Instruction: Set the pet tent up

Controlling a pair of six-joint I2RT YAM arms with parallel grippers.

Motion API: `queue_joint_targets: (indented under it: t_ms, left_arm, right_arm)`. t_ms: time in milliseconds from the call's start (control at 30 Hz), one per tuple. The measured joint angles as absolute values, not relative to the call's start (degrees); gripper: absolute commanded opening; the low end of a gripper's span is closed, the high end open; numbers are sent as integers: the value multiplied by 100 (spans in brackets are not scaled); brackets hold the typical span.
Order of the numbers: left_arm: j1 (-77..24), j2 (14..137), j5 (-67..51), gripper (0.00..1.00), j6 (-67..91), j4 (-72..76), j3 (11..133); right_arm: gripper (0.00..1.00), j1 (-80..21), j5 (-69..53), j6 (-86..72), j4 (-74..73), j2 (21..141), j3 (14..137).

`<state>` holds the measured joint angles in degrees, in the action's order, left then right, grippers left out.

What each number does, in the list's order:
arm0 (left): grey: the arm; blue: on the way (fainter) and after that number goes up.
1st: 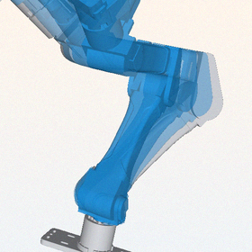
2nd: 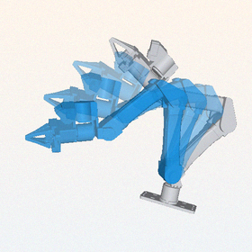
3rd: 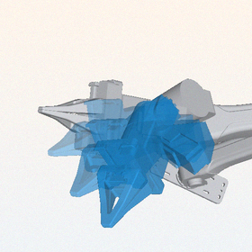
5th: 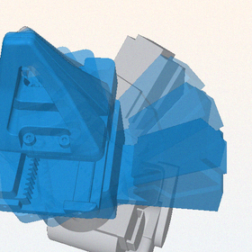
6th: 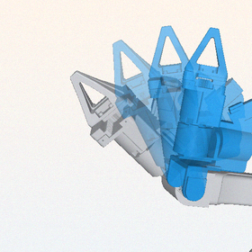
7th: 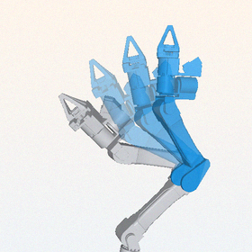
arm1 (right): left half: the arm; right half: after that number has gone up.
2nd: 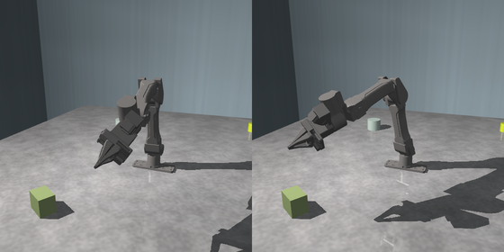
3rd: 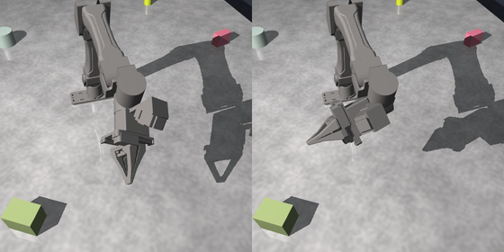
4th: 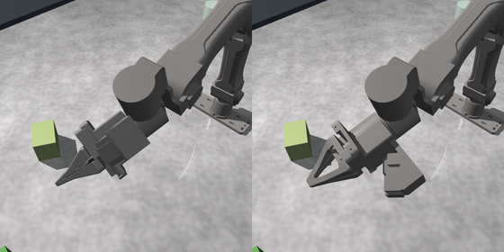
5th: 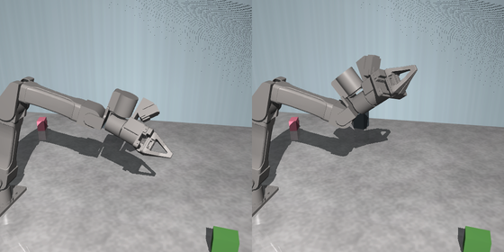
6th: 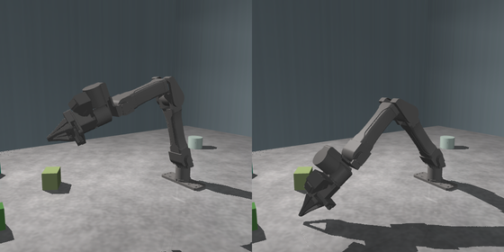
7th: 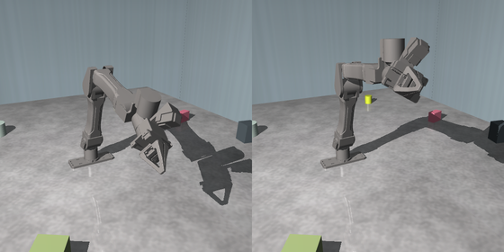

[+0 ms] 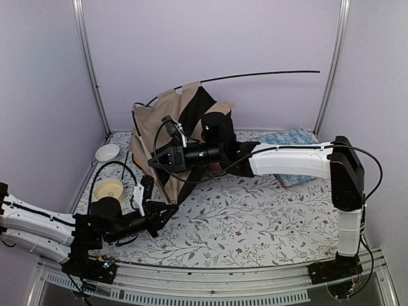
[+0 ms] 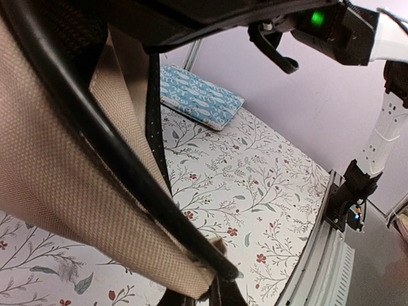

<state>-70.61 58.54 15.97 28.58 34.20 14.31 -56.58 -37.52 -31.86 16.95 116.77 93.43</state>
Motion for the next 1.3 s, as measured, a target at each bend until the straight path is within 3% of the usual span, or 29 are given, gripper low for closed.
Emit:
queue_joint_targets:
  t_ms: [967, 1300]
  left_arm:
    - [-7463, 5979, 2058, 0, 3264, 3177, 1494]
    - [-7548, 5417, 2062, 0, 3371, 2941, 1245]
  right_arm:
    - [0, -5629, -4119, -3218, 1693, 11837, 9459]
    - [0, -5616, -4150, -3371, 2272, 11837, 9100]
